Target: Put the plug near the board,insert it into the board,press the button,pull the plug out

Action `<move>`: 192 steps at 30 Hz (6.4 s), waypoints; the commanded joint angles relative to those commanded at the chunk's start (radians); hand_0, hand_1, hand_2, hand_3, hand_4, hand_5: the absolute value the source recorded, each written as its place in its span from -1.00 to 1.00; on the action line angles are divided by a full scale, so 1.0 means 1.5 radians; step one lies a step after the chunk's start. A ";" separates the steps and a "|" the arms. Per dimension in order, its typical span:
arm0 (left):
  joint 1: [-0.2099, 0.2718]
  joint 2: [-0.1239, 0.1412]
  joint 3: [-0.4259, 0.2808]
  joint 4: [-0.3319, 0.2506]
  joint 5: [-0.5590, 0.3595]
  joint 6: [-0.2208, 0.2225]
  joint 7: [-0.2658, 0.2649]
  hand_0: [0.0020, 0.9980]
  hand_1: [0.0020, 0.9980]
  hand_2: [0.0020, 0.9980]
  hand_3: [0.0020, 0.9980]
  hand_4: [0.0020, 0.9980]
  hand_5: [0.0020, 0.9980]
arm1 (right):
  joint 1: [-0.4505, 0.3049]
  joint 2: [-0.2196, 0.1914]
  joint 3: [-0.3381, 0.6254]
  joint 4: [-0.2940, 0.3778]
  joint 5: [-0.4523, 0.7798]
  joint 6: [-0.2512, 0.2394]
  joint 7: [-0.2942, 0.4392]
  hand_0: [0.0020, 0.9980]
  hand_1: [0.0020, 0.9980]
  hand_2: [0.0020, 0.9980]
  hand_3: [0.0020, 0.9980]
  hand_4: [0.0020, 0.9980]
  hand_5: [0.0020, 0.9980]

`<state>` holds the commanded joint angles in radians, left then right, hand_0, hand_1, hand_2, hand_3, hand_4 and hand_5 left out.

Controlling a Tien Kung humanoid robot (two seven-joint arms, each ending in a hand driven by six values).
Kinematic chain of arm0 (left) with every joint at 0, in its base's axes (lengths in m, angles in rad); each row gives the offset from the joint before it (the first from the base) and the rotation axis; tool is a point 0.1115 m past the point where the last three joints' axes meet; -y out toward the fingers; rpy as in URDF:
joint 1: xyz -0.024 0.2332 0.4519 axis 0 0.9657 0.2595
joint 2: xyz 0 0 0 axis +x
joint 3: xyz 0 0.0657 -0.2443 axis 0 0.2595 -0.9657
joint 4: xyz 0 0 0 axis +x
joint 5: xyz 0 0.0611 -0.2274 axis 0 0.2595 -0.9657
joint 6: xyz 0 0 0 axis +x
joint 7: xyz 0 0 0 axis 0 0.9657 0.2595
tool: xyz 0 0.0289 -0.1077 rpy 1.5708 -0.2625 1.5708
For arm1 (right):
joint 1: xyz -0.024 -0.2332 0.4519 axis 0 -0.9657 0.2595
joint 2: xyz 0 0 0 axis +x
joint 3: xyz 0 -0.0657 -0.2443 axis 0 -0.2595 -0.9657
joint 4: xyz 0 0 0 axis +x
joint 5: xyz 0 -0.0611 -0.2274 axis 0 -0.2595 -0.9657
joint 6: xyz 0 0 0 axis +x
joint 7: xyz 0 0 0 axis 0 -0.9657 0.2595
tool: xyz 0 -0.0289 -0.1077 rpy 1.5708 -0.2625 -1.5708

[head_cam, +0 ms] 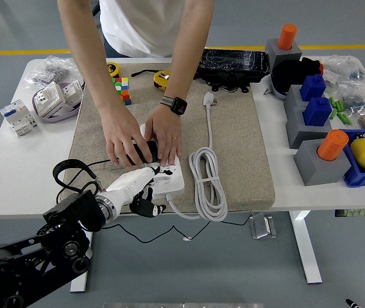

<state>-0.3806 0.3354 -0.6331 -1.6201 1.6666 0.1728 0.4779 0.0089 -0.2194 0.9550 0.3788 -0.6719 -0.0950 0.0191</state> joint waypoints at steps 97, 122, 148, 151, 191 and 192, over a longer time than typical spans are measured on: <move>-0.131 -0.041 0.041 0.331 0.023 0.140 -0.160 0.27 0.35 0.39 0.40 0.92 -0.22 | 0.002 -0.001 -0.003 0.002 0.001 0.001 0.000 0.21 0.28 0.30 0.11 0.91 -0.02; -0.150 -0.054 0.086 0.381 0.019 0.163 -0.176 -0.26 -0.13 -0.07 0.05 0.32 -0.77 | 0.002 -0.005 -0.007 0.003 0.001 0.000 0.002 0.21 0.28 0.30 0.11 0.91 -0.02; -0.110 0.001 0.028 0.418 0.016 0.198 -0.301 -0.30 -0.18 -0.13 0.03 0.32 -0.94 | -0.003 0.000 0.005 0.003 -0.003 0.001 0.003 0.22 0.28 0.30 0.11 0.91 -0.02; -0.110 0.007 0.031 0.425 0.013 0.189 -0.307 -0.28 -0.18 -0.12 0.03 0.33 -0.94 | -0.002 0.000 0.004 0.003 -0.003 0.001 0.003 0.22 0.28 0.30 0.11 0.91 -0.02; 0.004 -0.016 -0.168 0.285 -0.239 0.233 -0.450 -0.13 0.14 0.18 0.30 0.83 0.01 | 0.001 0.002 -0.003 -0.007 0.002 0.001 0.002 0.22 0.28 0.30 0.11 0.91 -0.03; 0.015 -0.021 -0.189 0.283 -0.273 0.234 -0.457 -0.13 0.14 0.18 0.30 0.83 0.01 | 0.002 0.002 -0.005 -0.010 0.003 0.001 0.002 0.22 0.28 0.30 0.11 0.91 -0.03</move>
<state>-0.3588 0.3040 -0.9159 -1.1959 1.2565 0.5232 -0.2083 0.0123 -0.2167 0.9480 0.3640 -0.6675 -0.0936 0.0222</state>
